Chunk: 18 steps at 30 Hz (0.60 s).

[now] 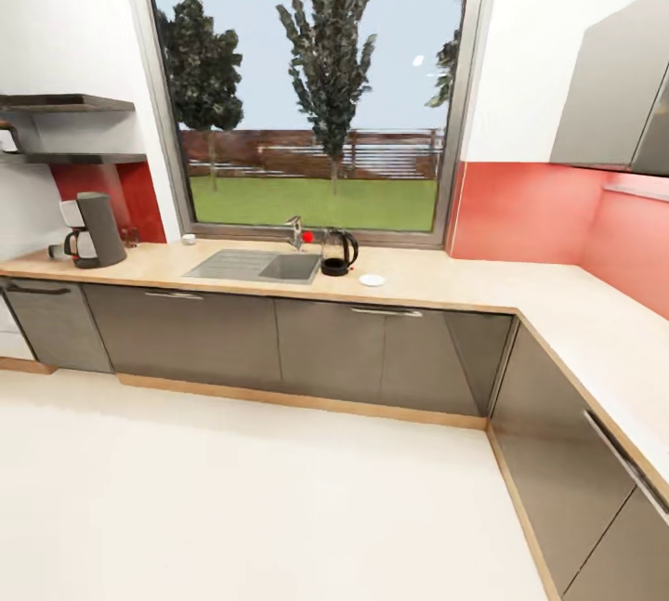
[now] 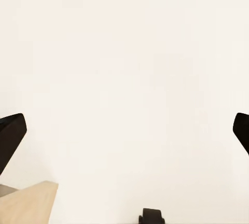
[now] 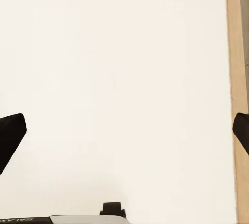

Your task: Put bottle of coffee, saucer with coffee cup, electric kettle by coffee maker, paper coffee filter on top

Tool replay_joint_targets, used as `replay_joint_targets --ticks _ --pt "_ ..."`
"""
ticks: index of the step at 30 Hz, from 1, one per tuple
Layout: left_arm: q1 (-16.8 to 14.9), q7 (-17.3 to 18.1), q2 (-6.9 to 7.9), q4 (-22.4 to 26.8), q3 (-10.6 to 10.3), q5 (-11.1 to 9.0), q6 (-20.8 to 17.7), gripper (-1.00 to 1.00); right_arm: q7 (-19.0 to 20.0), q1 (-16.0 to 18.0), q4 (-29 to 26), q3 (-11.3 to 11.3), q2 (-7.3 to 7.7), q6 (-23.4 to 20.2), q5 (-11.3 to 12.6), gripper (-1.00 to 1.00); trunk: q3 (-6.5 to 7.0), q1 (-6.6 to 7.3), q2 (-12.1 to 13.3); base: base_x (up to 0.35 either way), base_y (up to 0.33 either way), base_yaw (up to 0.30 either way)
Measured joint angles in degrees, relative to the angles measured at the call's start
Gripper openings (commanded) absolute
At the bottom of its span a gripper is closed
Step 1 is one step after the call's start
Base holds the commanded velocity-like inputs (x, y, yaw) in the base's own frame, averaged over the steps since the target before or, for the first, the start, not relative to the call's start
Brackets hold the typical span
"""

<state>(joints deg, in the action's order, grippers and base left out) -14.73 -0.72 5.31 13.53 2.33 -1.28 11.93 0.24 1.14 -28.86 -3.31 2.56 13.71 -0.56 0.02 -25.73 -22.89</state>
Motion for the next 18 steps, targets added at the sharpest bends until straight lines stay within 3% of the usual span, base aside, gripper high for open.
replay_joint_targets --ticks 18 --pt "0.00 0.00 0.07 -0.09 0.01 0.08 2.01 1.00 0.00 0.00 0.07 0.00 -0.08 -0.02 -0.05 1.00 0.00 0.00 0.00 0.339 0.000 0.277"
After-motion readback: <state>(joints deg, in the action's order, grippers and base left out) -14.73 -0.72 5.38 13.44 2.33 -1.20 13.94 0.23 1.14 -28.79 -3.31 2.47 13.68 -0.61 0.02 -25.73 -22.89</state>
